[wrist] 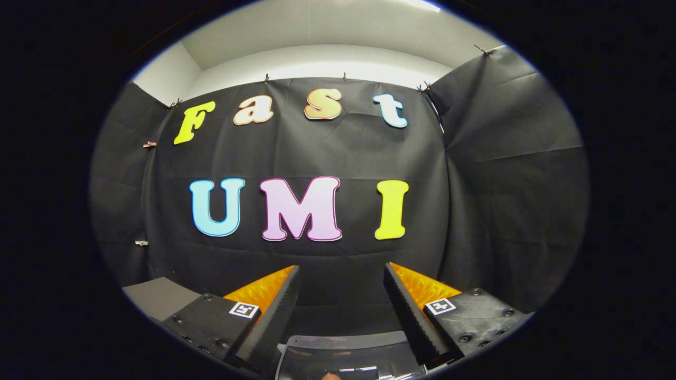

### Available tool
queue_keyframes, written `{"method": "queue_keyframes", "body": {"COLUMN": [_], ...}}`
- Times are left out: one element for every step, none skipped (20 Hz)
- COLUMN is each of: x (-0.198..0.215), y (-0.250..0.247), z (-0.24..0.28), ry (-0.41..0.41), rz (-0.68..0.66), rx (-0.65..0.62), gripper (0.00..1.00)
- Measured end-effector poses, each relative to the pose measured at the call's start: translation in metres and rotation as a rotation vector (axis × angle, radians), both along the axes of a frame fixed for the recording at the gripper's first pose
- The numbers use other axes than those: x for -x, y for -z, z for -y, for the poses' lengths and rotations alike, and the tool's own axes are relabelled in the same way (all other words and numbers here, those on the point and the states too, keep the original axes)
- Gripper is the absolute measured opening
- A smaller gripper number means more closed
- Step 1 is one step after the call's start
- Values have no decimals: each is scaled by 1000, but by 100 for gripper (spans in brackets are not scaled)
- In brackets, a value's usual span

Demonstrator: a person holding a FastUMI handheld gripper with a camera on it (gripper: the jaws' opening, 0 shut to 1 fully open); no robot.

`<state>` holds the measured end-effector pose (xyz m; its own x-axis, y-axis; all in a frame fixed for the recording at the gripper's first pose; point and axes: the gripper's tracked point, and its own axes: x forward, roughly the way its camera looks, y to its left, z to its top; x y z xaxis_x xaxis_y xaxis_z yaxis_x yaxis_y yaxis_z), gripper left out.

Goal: Put the clothes into the washing machine and then close the washing machine lid.

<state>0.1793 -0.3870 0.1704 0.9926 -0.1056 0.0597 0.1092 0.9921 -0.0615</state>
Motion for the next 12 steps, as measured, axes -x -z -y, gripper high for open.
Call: {"method": "queue_keyframes", "body": {"x": [-1,-2,-2,-2,-3,-4,-4,-4,-5,-5,-5,-5], "y": [0,1,1,3,3,2,2,2,2,2,2,4], "z": [0,0,0,1,2,2,2,3,3,3,3,3], "ry": [1,1,3,6,7,7,8,10,11,10,11,12], "rz": [-1,-1,-4,-6,-6,-6,-5,-4,-5,-4,-4,-5], "rx": [-3,-4,-2,-2,-2,-3,-4,-5,-4,-4,-3,-3], "gripper": [98,98,98,98,99,99,99,99,98,99,99,99]}}
